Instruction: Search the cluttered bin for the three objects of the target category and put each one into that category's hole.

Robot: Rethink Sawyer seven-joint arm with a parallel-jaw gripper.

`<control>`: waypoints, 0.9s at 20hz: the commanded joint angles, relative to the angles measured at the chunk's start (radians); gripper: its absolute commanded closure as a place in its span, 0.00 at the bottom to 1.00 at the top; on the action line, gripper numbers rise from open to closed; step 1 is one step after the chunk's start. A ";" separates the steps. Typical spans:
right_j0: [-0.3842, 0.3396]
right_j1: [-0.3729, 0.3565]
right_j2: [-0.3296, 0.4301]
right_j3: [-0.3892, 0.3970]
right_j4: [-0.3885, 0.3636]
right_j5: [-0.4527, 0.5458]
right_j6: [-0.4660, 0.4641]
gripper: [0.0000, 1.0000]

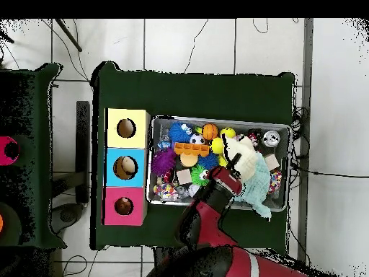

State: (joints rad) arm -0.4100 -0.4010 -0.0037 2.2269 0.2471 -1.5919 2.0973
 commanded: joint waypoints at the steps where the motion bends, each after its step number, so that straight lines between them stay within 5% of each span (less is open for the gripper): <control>1: 0.014 0.028 0.030 0.003 0.138 -0.062 0.306 1.00; 11: 0.008 0.021 0.011 -0.030 0.046 0.017 0.265 1.00; 18: 0.013 0.028 -0.008 -0.071 0.003 -0.093 0.279 1.00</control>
State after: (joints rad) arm -0.3975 -0.4011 -0.0258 2.2636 0.2523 -1.6009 2.0973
